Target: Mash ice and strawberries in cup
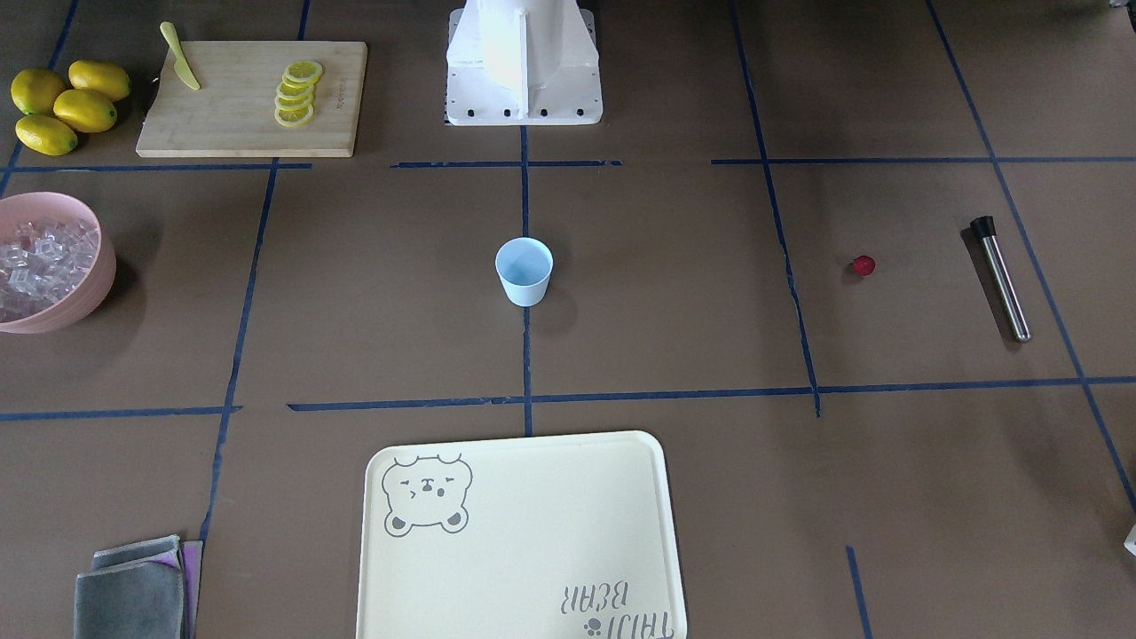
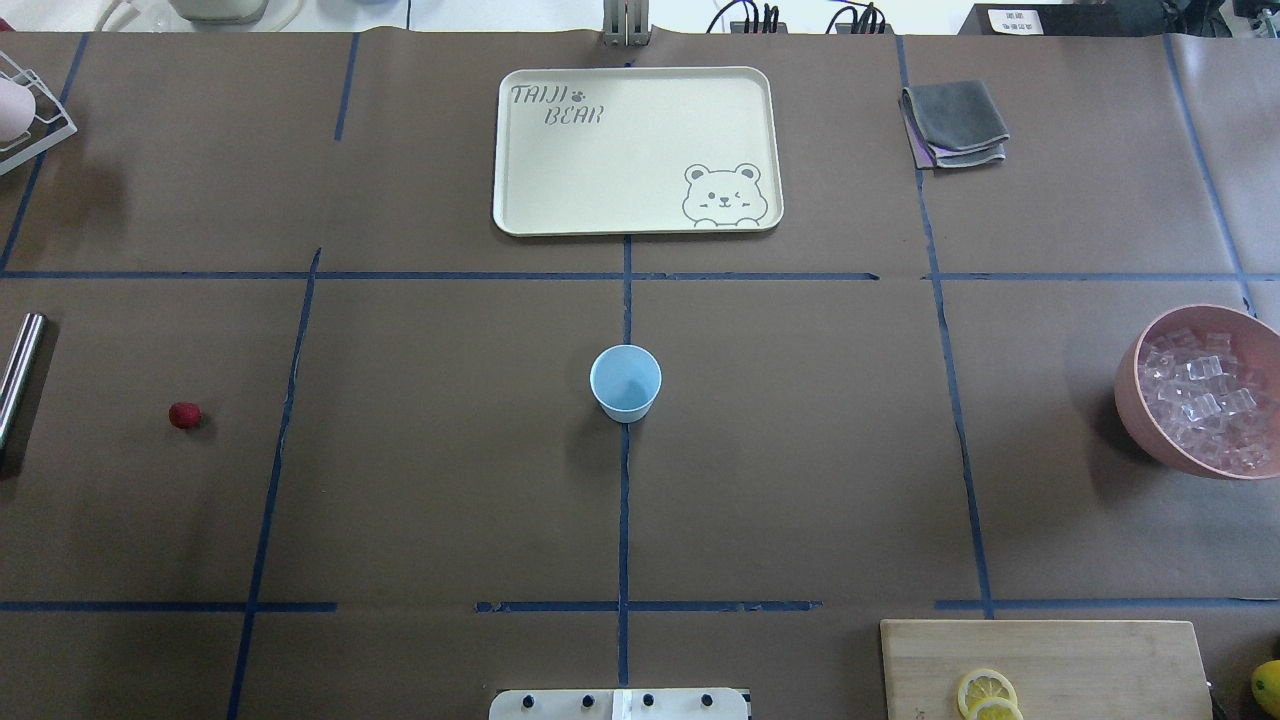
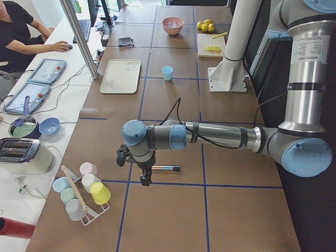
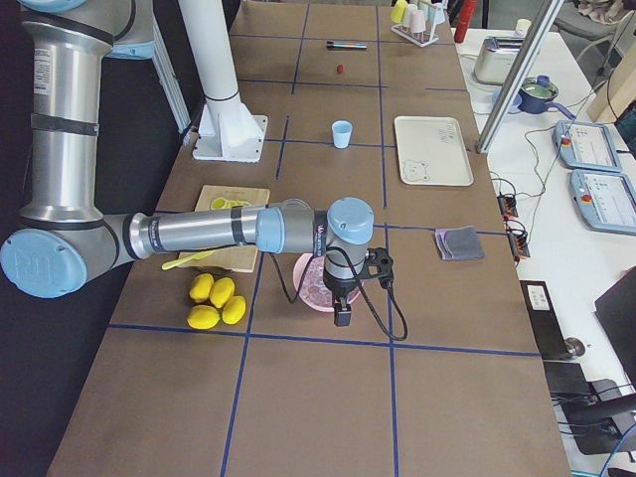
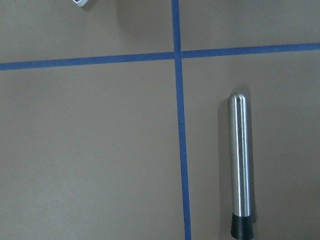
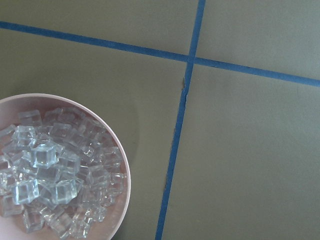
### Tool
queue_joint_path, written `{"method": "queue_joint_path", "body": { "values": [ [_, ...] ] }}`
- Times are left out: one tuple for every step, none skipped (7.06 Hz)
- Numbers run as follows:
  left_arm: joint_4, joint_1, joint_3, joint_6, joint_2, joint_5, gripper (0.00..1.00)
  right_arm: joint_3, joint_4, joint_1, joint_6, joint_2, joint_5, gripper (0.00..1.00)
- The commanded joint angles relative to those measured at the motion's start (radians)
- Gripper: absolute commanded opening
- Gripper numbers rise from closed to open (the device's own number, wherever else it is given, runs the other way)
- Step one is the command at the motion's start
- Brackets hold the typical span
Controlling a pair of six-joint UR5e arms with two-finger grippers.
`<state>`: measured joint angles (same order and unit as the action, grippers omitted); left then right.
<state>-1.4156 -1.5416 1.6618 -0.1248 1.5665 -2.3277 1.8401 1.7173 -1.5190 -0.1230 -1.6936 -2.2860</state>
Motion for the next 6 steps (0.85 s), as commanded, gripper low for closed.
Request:
{"method": "queue_joint_path", "body": {
  "values": [
    [-0.082,0.003,0.003,-0.004,-0.023,0.046,1.00,0.019,0.001,-0.001,0.002,-0.015,-0.010,1.00],
    [-0.086,0.005,-0.005,-0.003,-0.032,0.053,1.00,0.021,0.001,-0.001,0.002,-0.015,-0.012,1.00],
    [-0.085,0.005,-0.005,-0.001,-0.032,0.045,1.00,0.021,0.005,0.000,0.002,-0.012,-0.013,1.00],
    [-0.085,0.005,-0.010,-0.002,-0.034,0.042,1.00,0.016,0.002,0.002,0.002,-0.008,-0.021,1.00],
    [-0.086,0.005,-0.011,-0.002,-0.032,0.042,1.00,0.016,0.001,0.002,0.000,-0.014,-0.023,1.00],
    [-0.091,0.005,-0.016,-0.004,-0.034,0.042,1.00,0.013,0.001,0.002,-0.006,-0.014,-0.024,1.00]
  ]
}}
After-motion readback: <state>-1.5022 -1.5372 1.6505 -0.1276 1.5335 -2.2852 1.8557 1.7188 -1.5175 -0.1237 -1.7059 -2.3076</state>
